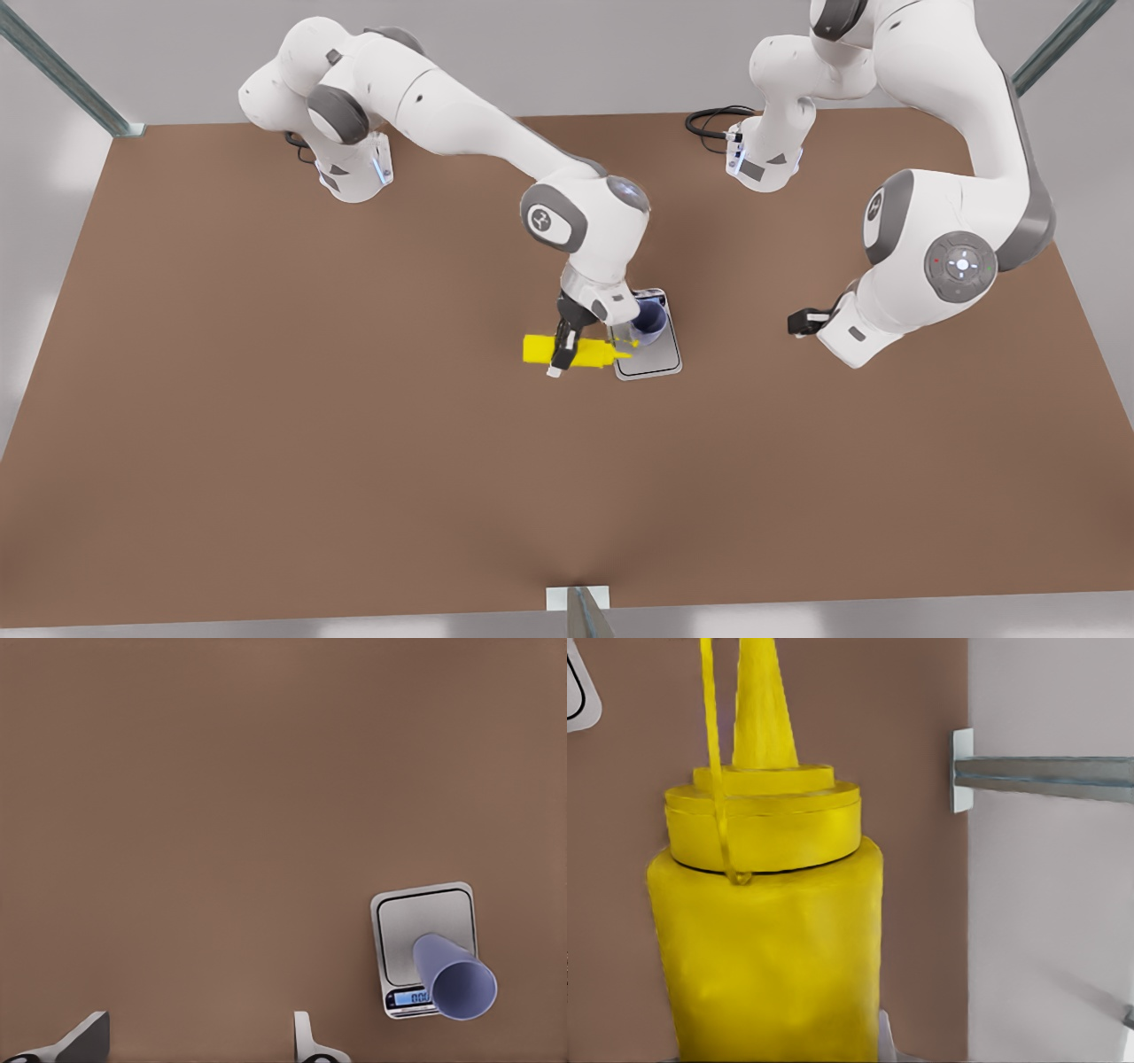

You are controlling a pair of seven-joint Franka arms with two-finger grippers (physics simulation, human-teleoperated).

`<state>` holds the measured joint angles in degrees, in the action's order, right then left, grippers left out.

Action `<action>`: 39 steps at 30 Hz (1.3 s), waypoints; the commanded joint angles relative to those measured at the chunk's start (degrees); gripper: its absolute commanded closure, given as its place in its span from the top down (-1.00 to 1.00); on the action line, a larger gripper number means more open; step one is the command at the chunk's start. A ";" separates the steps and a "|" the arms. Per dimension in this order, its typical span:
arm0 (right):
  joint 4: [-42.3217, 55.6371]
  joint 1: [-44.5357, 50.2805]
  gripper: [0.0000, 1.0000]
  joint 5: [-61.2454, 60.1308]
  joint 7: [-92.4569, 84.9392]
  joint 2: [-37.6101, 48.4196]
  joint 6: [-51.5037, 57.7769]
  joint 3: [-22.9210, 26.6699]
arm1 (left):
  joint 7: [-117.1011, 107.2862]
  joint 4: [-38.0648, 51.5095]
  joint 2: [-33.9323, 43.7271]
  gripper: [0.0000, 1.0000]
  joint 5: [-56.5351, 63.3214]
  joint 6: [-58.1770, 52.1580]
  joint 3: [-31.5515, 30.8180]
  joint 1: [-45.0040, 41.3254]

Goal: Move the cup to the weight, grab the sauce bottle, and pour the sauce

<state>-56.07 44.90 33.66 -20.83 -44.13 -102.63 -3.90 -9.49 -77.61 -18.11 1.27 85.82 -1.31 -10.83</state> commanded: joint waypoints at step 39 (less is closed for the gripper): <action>-38.51 -57.02 0.21 -105.46 -106.09 3.27 4.28 -0.05 | -1.85 2.02 -2.81 1.00 -0.75 1.28 -0.10 -0.51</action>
<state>-94.57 -12.13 -71.84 -126.98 -41.51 -98.09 -3.95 -11.29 -75.62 -20.93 0.46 86.90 -1.18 -11.14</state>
